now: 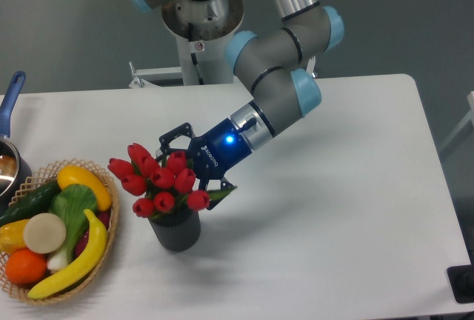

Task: Insert the flowers into the vase

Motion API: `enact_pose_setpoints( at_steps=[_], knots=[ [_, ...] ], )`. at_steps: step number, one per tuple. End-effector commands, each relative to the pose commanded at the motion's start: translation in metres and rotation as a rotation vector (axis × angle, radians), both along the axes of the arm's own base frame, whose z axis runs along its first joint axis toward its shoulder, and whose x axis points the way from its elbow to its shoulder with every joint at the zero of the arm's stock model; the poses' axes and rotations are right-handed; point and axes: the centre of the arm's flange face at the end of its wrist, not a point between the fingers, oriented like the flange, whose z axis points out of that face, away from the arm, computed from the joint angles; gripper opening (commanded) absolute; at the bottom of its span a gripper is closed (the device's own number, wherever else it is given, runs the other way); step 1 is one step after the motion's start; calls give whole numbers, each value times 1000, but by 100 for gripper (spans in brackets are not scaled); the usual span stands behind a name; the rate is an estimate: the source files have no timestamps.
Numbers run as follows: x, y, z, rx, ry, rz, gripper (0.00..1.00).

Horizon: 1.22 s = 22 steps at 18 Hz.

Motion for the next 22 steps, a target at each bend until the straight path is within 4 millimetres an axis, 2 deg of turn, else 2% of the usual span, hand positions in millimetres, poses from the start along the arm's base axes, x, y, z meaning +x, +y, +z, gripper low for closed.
enact_pose_setpoints(
  at_steps=[5,12,16,19,22],
  knots=[
    [2,-7,5,-80,82,7,100],
    [20,-28,19,-188,216,21,100],
    [17,-36,47,-256,353,46,100],
    [-2,-41,65,-345,486,78,100],
    [-16,-46,106,-342,570,125,100]
  ],
)
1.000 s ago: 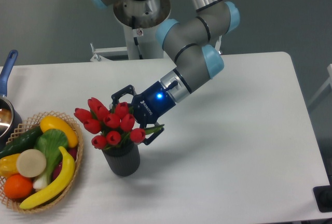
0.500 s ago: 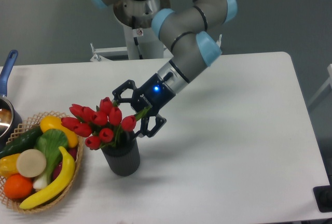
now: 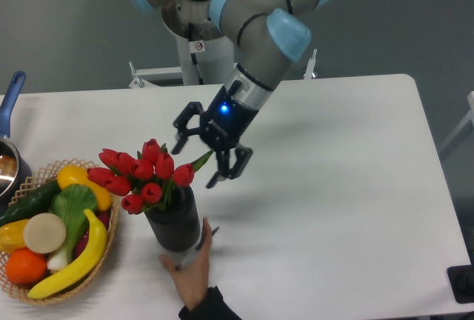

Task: Insert the flowers into the vase

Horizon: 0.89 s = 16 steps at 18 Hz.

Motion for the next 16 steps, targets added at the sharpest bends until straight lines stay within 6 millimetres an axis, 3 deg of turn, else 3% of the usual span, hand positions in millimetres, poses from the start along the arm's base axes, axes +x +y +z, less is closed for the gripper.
enact_pose_setpoints(
  at_steps=[3,7,14,16],
  knots=[
    [2,-13,29,-58,119,40,100],
    [-12,-35,34,-206,245,105,100],
    [-31,-118,55,-380,261,147,100],
    [-25,-137,66,-405,241,121,100]
  ],
)
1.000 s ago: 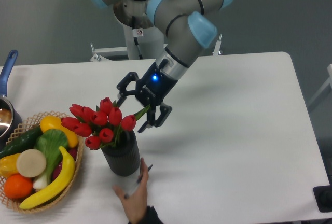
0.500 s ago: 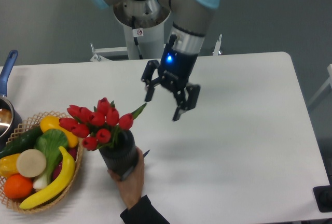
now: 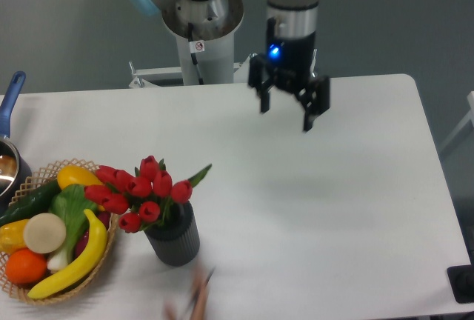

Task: Insert the flowers into the vase

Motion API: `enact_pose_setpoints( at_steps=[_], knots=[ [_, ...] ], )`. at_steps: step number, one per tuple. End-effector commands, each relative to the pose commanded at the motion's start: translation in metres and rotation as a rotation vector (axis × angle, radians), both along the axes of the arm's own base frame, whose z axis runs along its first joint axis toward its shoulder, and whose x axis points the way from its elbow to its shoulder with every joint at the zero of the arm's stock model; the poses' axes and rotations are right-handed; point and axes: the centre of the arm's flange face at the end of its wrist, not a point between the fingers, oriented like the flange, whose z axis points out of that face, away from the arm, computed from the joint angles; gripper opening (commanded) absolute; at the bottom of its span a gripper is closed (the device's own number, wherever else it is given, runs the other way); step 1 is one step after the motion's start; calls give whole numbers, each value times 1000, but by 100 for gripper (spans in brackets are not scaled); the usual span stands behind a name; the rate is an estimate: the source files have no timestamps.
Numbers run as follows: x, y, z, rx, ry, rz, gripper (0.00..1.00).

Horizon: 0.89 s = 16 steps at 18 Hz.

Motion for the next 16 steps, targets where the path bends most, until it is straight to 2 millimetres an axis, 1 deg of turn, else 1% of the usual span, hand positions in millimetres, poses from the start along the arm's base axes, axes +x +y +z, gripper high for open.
enact_pose_setpoints(
  at_steps=[3,5,7,9,11,12,16],
  knots=[
    [13,-15,12,-32,-38,-43,100],
    [10,-34,18,-50,-56,-61,100],
    [14,-48,27,-79,-66,-121,100],
    [13,-66,35,-143,-75,-159,100],
    [10,-79,42,-161,-104,-172,100],
    [8,-83,44,-157,-109,-165,100],
    [8,-83,44,-150,-106,-166,100]
  ],
)
